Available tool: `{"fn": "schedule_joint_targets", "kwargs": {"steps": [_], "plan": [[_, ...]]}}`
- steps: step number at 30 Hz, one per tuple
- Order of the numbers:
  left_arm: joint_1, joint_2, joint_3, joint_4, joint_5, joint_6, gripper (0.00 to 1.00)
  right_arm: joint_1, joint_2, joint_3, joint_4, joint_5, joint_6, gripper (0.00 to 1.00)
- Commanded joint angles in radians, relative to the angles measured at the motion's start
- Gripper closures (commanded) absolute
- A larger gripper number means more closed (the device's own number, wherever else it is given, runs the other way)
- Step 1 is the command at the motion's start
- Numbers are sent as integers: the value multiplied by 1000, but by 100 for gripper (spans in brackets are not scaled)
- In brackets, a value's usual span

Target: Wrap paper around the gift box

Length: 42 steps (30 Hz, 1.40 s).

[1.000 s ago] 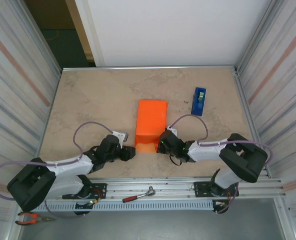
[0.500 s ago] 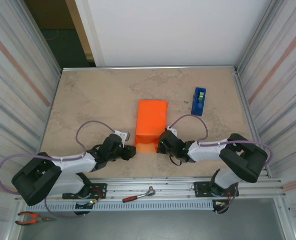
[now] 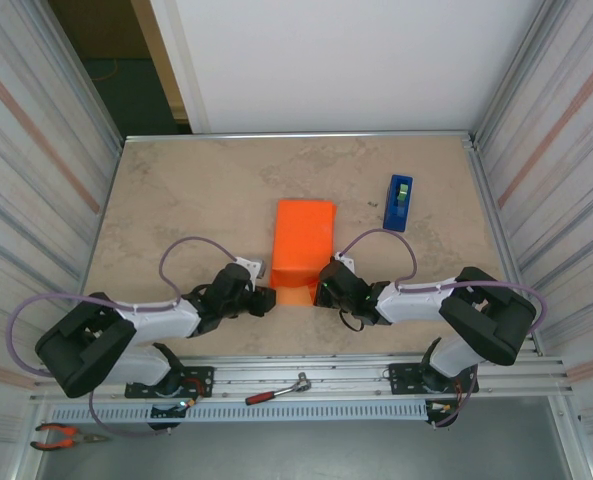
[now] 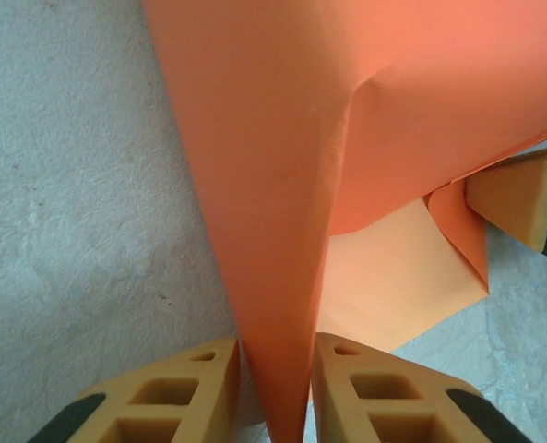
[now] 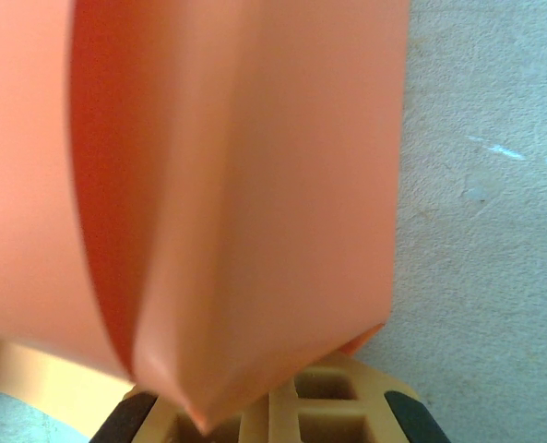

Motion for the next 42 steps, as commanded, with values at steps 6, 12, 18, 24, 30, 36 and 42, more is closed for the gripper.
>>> {"fn": "schedule_joint_targets", "kwargs": {"steps": [6, 12, 18, 24, 30, 36, 42], "plan": [[-20, 10, 14, -47, -61, 14, 75, 10, 10, -17, -85, 2, 24, 100], [-23, 10, 15, -45, -62, 13, 81, 11, 15, -18, -81, 1, 25, 100], [-24, 13, 42, -38, -41, 11, 100, 9, 17, -18, -81, 1, 25, 100], [-25, 4, 70, -5, -2, -19, 100, 12, 16, -15, -85, 0, 24, 100], [-25, -29, 90, -25, -1, -38, 100, 12, 22, -13, -83, -1, 24, 100], [-25, -74, 110, -175, -59, -56, 100, 12, 25, -13, -78, -4, 24, 100], [-25, -95, 98, -248, -80, -64, 100, 12, 29, -10, -76, -8, 23, 100]]}}
